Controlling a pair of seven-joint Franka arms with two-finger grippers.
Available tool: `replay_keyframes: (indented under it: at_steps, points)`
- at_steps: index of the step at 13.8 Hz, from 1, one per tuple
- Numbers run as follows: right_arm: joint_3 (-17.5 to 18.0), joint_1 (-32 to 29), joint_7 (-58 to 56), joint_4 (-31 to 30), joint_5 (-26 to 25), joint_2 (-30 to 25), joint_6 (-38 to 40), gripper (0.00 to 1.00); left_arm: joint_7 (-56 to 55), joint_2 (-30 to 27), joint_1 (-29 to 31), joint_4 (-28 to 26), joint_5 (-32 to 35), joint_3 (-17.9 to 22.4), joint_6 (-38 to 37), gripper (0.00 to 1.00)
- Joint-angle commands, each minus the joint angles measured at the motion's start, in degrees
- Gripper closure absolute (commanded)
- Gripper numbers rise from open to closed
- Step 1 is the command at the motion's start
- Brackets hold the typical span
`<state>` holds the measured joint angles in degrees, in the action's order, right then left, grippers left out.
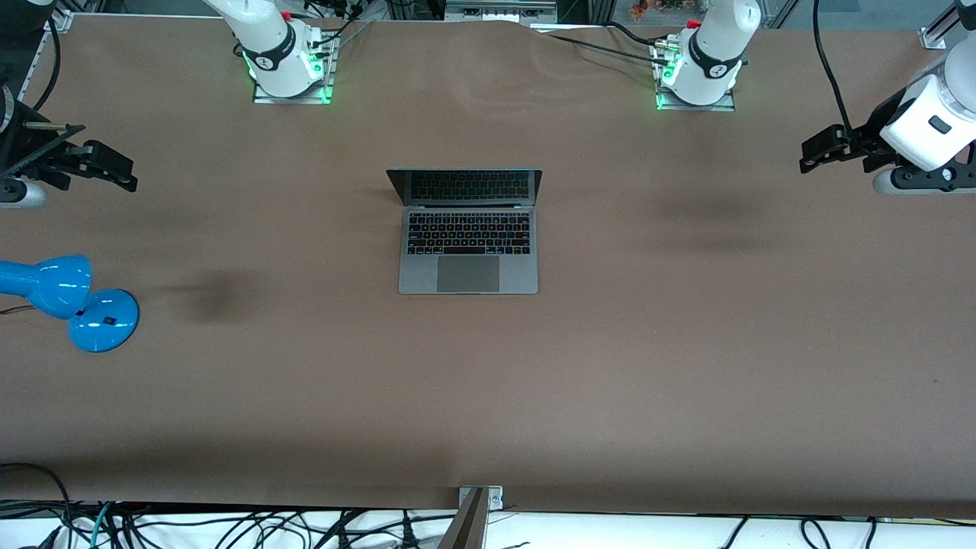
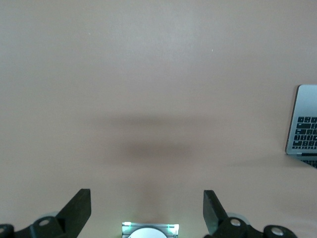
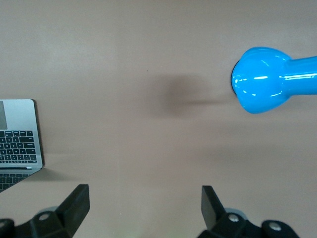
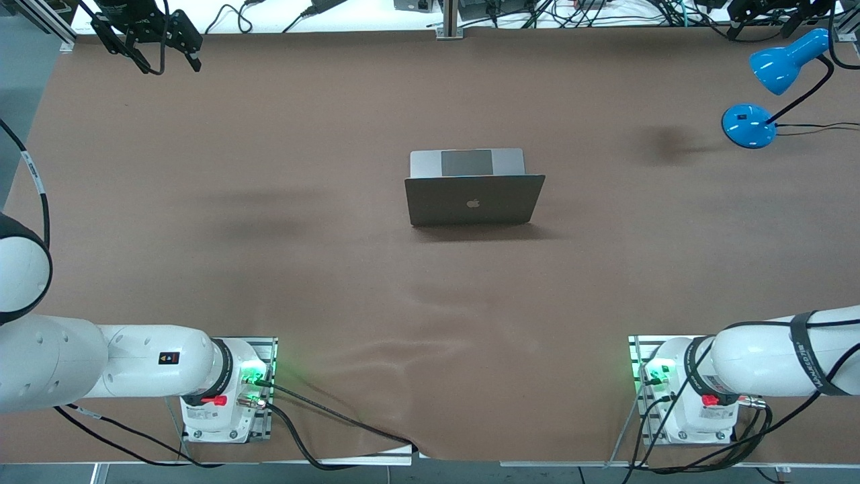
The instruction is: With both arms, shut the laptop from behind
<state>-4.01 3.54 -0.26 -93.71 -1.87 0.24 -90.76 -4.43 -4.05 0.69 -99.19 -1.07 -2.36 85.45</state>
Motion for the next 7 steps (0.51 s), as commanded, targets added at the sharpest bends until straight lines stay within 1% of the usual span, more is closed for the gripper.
replay_keyframes:
  at_steps: [1, 7]
  points:
    - [0.1, 0.0, 0.1, 0.1, 0.9, -0.3, 0.6, 0.00, 0.5, 0.3, -0.7, 0.0, -3.7, 0.2, -1.7, 0.00]
    - [0.1, 0.0, 0.1, 0.1, 0.9, -0.3, 0.6, 0.00, -1.4, 3.4, -1.7, 0.0, -12.0, -0.2, -2.4, 0.00]
